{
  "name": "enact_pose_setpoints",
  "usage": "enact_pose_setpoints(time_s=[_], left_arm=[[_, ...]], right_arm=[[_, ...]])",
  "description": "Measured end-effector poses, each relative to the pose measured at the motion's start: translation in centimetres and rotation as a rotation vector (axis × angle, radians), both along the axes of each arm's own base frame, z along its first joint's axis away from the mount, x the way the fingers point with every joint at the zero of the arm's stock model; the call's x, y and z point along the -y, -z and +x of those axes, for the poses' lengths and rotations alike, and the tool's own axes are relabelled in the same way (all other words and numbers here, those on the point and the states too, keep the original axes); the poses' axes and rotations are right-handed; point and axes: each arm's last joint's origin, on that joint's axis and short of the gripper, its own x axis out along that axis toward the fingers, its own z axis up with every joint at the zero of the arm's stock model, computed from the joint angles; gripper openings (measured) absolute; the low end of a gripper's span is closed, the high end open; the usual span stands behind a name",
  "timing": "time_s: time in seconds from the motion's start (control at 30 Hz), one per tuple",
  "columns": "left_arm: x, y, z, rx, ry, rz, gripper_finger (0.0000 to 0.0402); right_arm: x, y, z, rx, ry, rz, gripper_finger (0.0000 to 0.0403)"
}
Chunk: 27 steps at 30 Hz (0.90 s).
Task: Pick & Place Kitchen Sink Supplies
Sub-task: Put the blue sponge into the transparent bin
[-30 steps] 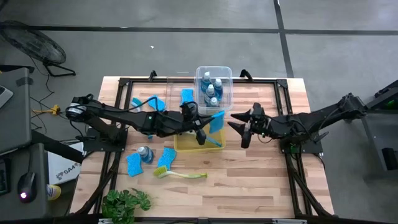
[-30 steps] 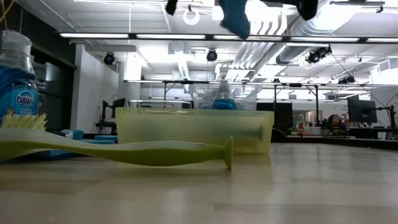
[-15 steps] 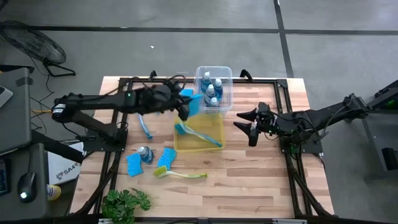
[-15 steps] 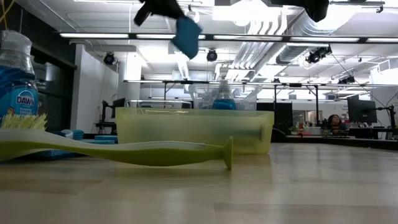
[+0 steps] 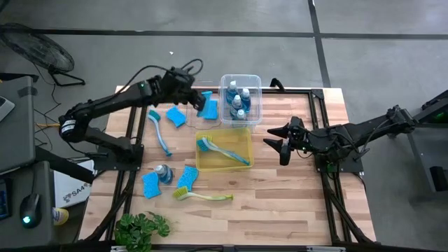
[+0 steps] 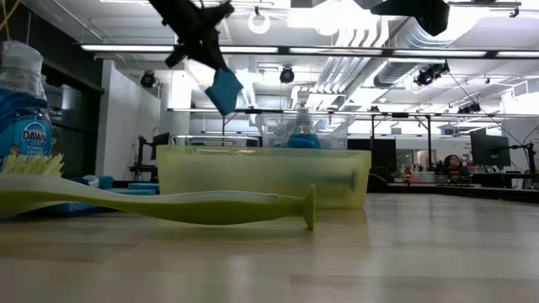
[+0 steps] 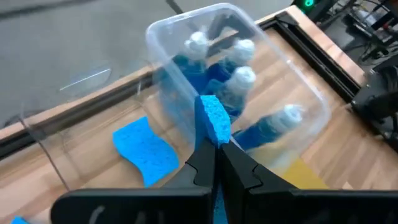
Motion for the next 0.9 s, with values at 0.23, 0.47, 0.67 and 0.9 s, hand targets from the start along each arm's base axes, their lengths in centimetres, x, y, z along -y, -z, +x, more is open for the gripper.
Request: enact_pose_setpoints(time_s=[0.23,0.47,0.67,0.9], left_arm=[[-5.1,1.7,-0.9,0.018,0.001,-0.135,0.0001],[-8.8,4.7,-0.2,0.038,0.035,-0.261,0.0001],[-10.6,7.0,1.1,0.048,0.052,-0.306,0.0001],[-11.7,9.6,1.8,0.002,0.036,-0.373,0.0001]], right_arm=[[0.0,0.0,0.0,0.000,0.006,-0.001,0.0216],[0.0,0.0,0.0,0.005,0.013,0.019,0.0216],[0.0,0.1,0.0,0.005,0.020,0.031,0.0216],[0.0,0.1,-0.1,0.005,0.029,0.053,0.0216]])
